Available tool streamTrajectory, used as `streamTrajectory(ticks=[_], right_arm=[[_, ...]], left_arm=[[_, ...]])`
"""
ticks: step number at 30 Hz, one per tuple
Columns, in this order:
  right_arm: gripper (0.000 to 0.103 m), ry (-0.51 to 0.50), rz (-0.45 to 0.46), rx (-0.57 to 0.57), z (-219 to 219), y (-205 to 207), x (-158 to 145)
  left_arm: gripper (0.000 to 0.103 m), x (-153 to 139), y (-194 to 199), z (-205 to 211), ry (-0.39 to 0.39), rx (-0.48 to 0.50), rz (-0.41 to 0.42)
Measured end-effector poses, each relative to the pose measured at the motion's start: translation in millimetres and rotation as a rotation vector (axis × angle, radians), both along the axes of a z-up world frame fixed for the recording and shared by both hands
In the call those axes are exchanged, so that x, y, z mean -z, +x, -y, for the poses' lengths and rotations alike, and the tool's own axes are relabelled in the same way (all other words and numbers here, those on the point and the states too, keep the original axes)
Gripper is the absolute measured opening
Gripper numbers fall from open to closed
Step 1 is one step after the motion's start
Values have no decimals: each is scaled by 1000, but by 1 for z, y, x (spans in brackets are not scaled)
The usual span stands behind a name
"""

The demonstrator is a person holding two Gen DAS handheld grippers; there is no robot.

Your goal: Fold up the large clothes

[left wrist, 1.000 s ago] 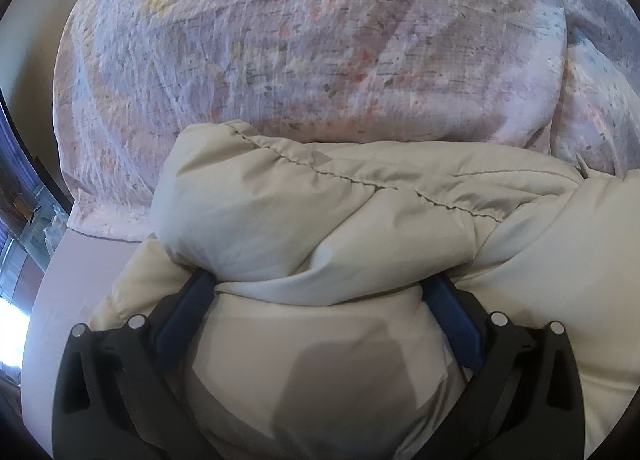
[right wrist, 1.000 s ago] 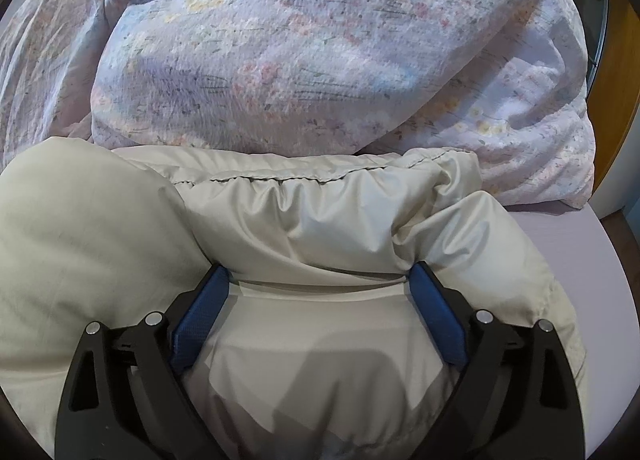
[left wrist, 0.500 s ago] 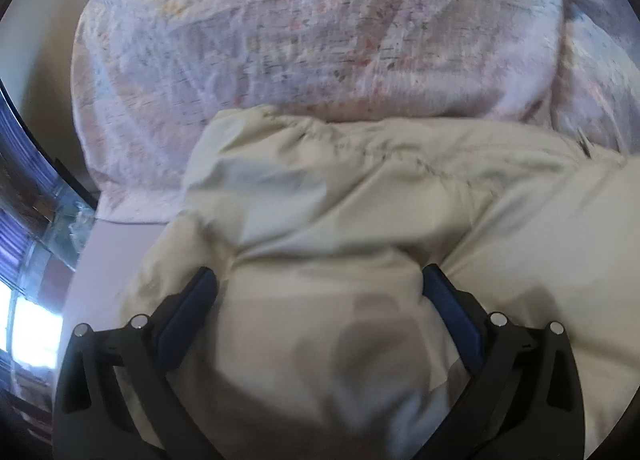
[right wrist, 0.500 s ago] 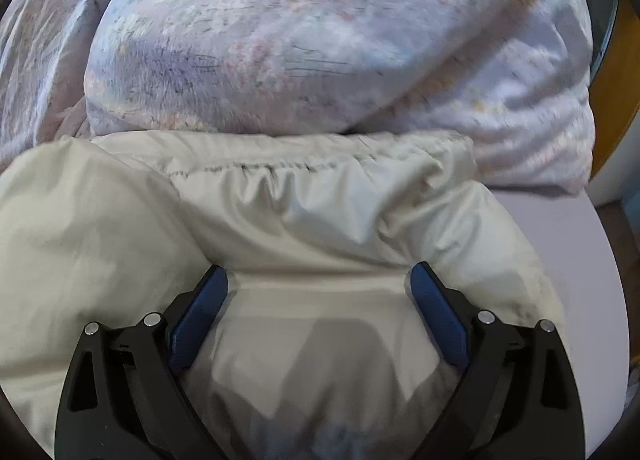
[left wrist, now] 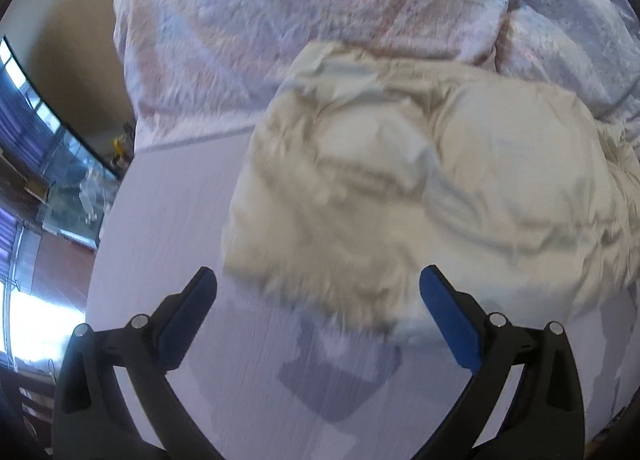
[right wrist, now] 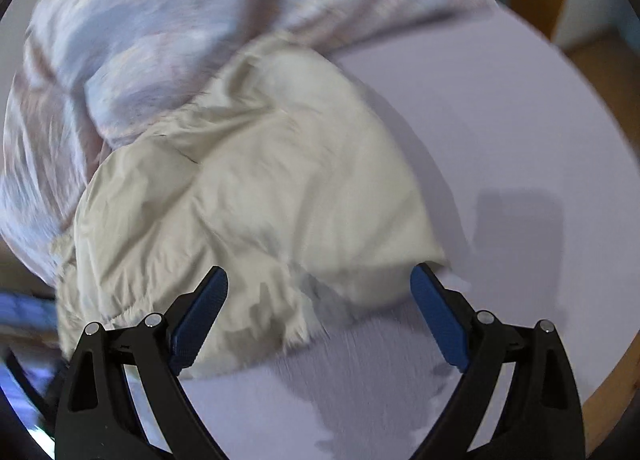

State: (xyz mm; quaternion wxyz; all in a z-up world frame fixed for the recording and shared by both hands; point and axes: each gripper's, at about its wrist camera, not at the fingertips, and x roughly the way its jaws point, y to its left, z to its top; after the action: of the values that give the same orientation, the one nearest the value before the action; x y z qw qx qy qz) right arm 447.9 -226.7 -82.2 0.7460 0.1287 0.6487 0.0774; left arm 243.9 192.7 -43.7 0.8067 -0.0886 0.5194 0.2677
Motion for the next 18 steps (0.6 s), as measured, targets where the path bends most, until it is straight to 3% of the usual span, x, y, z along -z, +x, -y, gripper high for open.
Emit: streamTrajectory(ticks=[7, 10, 13, 18], right_arm=[[94, 114, -96, 111, 5, 4, 33], [93, 174, -97, 132, 0, 8, 44], [81, 200, -116, 160, -5, 10, 58], [69, 208, -94, 178, -9, 9, 66]], left_arm=[[101, 24, -5, 3, -108, -50, -39], [100, 38, -1, -10, -230, -115, -18], [99, 50, 4, -28, -299, -187, 8], [87, 58, 14, -44, -321, -229, 37]])
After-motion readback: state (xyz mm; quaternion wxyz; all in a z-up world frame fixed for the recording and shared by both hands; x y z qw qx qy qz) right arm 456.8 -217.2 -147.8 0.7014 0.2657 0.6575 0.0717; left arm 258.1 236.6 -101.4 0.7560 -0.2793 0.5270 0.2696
